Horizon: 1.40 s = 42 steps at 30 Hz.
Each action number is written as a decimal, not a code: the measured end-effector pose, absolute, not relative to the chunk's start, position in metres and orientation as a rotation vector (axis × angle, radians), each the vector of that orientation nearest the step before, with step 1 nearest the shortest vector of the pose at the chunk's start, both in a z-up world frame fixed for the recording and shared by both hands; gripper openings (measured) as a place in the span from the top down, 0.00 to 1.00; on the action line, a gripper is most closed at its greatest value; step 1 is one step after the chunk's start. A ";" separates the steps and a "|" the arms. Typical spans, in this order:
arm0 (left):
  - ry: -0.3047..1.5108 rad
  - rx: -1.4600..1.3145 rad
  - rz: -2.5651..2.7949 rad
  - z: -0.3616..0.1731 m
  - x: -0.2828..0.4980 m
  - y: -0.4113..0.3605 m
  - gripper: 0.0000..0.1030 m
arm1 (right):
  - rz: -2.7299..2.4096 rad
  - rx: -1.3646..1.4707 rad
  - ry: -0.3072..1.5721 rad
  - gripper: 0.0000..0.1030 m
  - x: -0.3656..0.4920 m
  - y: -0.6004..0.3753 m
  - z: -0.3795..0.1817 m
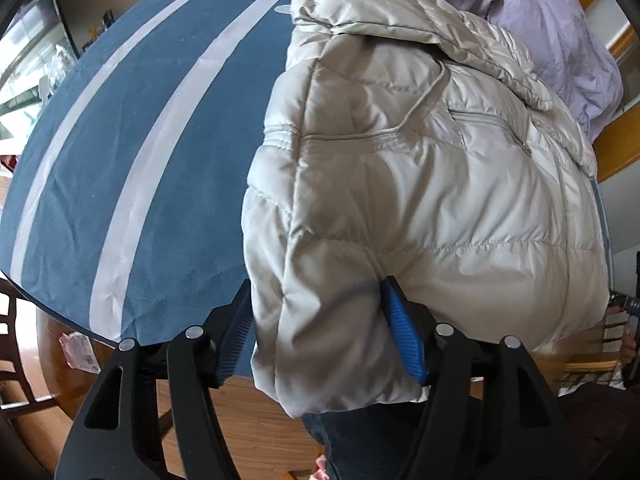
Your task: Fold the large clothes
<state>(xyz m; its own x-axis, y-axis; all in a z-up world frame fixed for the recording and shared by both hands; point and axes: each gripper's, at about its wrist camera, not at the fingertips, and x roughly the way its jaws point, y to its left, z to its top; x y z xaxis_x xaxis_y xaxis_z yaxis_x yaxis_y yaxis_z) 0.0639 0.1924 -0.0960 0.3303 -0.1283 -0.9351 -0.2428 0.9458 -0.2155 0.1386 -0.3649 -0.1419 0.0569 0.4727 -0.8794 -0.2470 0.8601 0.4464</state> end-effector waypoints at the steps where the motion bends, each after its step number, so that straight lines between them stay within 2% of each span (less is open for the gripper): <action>1: 1.235 -0.352 0.076 -0.096 0.063 0.193 0.36 | 0.551 0.194 1.413 0.58 0.138 -0.364 -0.142; 5: 1.236 -0.353 0.071 -0.096 0.059 0.195 0.37 | 0.548 0.187 1.418 0.58 0.135 -0.364 -0.142; 8: 1.227 -0.377 0.054 -0.096 0.056 0.196 0.46 | 0.554 0.189 1.408 0.57 0.133 -0.364 -0.142; 9: 1.222 -0.390 0.049 -0.096 0.055 0.193 0.52 | 0.553 0.190 1.406 0.60 0.131 -0.364 -0.142; 14: 1.192 -0.434 0.033 -0.092 0.051 0.191 0.72 | 0.546 0.209 1.395 0.83 0.131 -0.367 -0.143; 16: 1.178 -0.444 0.035 -0.089 0.050 0.190 0.79 | 0.550 0.201 1.384 0.86 0.130 -0.366 -0.141; 28: 1.095 -0.451 0.030 -0.056 0.057 0.188 0.87 | 0.553 0.112 1.299 0.92 0.130 -0.361 -0.107; 38: 0.954 -0.415 0.025 -0.002 0.082 0.183 0.91 | 0.598 0.121 1.120 0.93 0.147 -0.355 -0.056; 39: 0.939 -0.411 0.028 0.003 0.086 0.183 0.91 | 0.654 0.109 1.044 0.93 0.150 -0.355 -0.052; 42: 0.903 -0.402 0.040 0.017 0.100 0.185 0.91 | 0.633 0.110 0.995 0.93 0.161 -0.350 -0.035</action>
